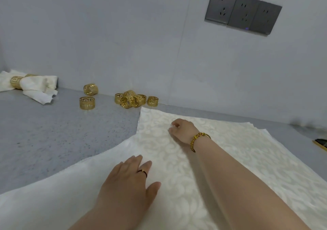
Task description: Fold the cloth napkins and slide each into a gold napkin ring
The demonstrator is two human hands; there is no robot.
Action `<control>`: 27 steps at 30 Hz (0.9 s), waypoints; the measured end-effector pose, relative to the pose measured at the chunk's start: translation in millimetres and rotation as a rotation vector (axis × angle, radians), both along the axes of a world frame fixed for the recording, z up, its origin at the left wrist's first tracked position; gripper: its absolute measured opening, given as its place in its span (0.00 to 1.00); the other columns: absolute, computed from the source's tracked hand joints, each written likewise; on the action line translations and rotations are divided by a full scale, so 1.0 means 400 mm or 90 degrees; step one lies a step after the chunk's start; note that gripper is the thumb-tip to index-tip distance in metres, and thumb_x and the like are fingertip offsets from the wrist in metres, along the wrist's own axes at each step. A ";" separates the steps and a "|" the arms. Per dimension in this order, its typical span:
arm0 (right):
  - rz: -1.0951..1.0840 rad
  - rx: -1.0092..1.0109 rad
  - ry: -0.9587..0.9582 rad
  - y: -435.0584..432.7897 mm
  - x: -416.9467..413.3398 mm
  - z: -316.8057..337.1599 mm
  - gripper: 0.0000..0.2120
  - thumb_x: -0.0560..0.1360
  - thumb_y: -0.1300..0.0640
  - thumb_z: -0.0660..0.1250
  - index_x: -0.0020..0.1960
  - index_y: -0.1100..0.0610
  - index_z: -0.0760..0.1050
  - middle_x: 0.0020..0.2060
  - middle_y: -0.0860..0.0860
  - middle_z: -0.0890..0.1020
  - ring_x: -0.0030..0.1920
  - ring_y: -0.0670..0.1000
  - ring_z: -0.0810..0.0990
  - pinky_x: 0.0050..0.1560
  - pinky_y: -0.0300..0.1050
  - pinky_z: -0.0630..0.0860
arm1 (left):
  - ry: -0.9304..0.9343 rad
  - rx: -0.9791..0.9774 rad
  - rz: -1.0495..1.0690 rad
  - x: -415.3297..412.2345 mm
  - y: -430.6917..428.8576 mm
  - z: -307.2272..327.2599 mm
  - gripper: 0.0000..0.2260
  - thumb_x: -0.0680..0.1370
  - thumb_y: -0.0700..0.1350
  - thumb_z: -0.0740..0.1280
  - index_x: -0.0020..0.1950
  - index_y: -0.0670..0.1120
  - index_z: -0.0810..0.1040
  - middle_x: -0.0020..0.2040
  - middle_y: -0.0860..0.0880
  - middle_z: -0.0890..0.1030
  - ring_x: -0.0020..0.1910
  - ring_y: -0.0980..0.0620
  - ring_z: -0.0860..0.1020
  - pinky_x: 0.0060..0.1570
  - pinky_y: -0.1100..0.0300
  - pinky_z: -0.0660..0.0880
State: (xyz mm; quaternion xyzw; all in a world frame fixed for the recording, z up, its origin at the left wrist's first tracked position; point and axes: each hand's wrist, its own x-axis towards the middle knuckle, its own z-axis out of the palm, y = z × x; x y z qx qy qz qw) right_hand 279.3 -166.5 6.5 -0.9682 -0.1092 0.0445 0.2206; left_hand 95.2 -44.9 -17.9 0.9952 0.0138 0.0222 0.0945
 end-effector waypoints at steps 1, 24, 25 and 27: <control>0.006 -0.008 -0.015 0.014 0.010 -0.002 0.19 0.77 0.51 0.59 0.67 0.53 0.67 0.65 0.53 0.71 0.67 0.55 0.65 0.67 0.47 0.63 | 0.004 0.004 0.003 0.000 -0.002 0.001 0.25 0.80 0.59 0.46 0.76 0.54 0.44 0.76 0.54 0.41 0.75 0.56 0.41 0.71 0.61 0.39; 0.004 0.073 -0.015 0.038 0.016 -0.002 0.19 0.74 0.63 0.60 0.64 0.55 0.70 0.62 0.50 0.74 0.58 0.54 0.74 0.64 0.47 0.69 | 0.074 0.026 0.022 -0.012 -0.001 0.015 0.28 0.79 0.60 0.45 0.76 0.53 0.42 0.76 0.54 0.42 0.75 0.54 0.41 0.72 0.55 0.40; 0.000 0.066 -0.018 0.040 0.018 -0.006 0.19 0.75 0.62 0.60 0.65 0.55 0.69 0.63 0.51 0.74 0.60 0.54 0.73 0.64 0.46 0.68 | 0.075 0.027 0.022 -0.011 0.000 0.016 0.28 0.79 0.60 0.45 0.76 0.52 0.42 0.76 0.54 0.42 0.75 0.54 0.41 0.72 0.55 0.40; -0.007 0.052 -0.028 0.043 0.021 -0.006 0.19 0.76 0.62 0.60 0.66 0.56 0.68 0.63 0.51 0.73 0.64 0.54 0.70 0.64 0.44 0.67 | 0.075 0.029 0.024 -0.007 0.001 0.016 0.28 0.79 0.60 0.45 0.76 0.52 0.42 0.76 0.54 0.42 0.75 0.54 0.41 0.72 0.55 0.39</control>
